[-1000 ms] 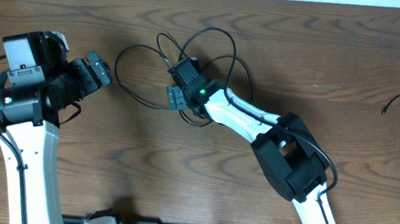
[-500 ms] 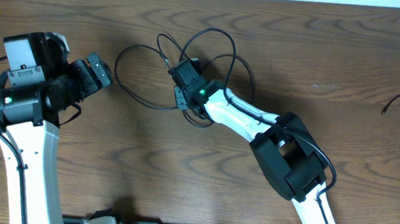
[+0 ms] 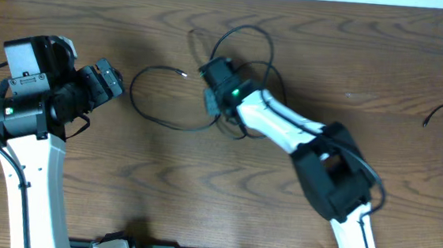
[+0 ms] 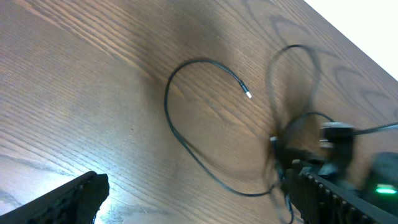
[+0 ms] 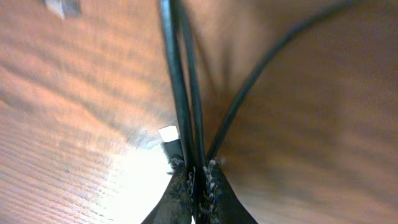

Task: Untangle cables

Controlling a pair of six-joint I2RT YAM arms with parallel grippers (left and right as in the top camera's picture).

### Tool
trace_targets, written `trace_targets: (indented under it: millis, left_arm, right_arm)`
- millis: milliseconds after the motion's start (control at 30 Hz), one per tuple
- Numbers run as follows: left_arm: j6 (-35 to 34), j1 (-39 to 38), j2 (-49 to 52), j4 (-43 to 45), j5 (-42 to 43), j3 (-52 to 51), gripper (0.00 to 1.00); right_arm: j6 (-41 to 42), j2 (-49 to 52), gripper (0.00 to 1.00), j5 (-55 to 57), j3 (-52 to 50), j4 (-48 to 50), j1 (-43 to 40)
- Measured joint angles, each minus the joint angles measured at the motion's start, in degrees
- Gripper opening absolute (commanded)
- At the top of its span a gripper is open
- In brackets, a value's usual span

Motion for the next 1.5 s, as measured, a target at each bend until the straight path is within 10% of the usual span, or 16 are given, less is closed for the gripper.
trace_targets:
  millis: [567,933,1500]
  left_arm:
    - [0.00,0.00,0.00,0.00,0.00,0.00,0.98]
    - [0.00,0.00,0.00,-0.02,0.00,0.00,0.98]
    - [0.00,0.00,0.00,-0.02,0.00,0.00,0.98]
  right_arm:
    - [-11.37,-36.20,0.01,3.13,8.28,-3.72,-34.93]
    - [-12.96,-32.15,0.01,-0.87,17.22,-4.70,-63.01]
    - [-13.92,-4.07,0.06,-0.46,17.33,13.18,-66.31]
